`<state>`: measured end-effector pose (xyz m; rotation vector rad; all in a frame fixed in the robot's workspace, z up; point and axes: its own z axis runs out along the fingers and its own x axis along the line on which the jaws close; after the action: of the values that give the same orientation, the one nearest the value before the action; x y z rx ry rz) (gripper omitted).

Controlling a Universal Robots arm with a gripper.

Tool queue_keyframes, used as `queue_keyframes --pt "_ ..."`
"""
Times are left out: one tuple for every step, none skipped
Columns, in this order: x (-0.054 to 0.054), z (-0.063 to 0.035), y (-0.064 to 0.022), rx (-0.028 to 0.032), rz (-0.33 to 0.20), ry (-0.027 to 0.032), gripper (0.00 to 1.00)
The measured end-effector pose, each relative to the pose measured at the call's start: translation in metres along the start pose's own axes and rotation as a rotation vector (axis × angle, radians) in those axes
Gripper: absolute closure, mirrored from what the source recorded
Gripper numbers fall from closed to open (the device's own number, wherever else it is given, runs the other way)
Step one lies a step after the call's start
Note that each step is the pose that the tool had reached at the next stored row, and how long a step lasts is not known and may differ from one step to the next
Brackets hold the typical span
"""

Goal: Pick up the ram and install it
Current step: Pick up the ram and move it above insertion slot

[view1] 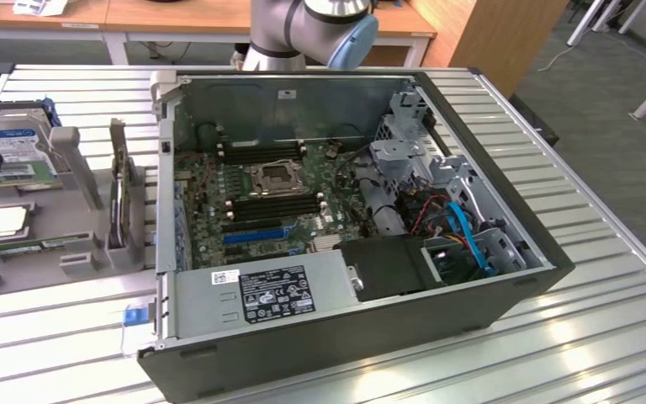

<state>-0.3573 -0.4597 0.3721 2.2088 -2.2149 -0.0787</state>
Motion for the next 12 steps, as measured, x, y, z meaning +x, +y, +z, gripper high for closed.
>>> queue_keyframes --pt "0.0 -0.0008 -0.0001 -0.0001 0.0 0.0001 0.89" --pt "0.0 -0.0016 -0.0002 -0.0002 0.0 0.0001 0.89" --pt "-0.0001 -0.0023 -0.0002 -0.0002 0.0 0.0 0.89" --pt "-0.0001 -0.0028 -0.0002 -0.0002 0.0 -0.0001 0.89" --pt "-0.0001 -0.0029 -0.0003 -0.0001 0.0 -0.0002 0.89" --pt "-0.0001 -0.0031 -0.0003 0.0 0.0 -0.0002 0.89" --pt "-0.0001 -0.0037 -0.0004 -0.0004 0.0 0.0001 0.89" --pt "-0.0001 -0.0043 -0.0004 -0.0005 0.0 0.0002 0.89" --pt "-0.0001 -0.005 -0.0005 -0.0004 0.0 0.0002 0.89" --pt "-0.0002 -0.0058 -0.0006 -0.0004 0.0 0.0 0.89" --pt "-0.0002 -0.0064 -0.0006 -0.0003 0.0 0.0 0.89" --pt "-0.0002 -0.0069 -0.0007 -0.0003 0.0 0.0 0.89"
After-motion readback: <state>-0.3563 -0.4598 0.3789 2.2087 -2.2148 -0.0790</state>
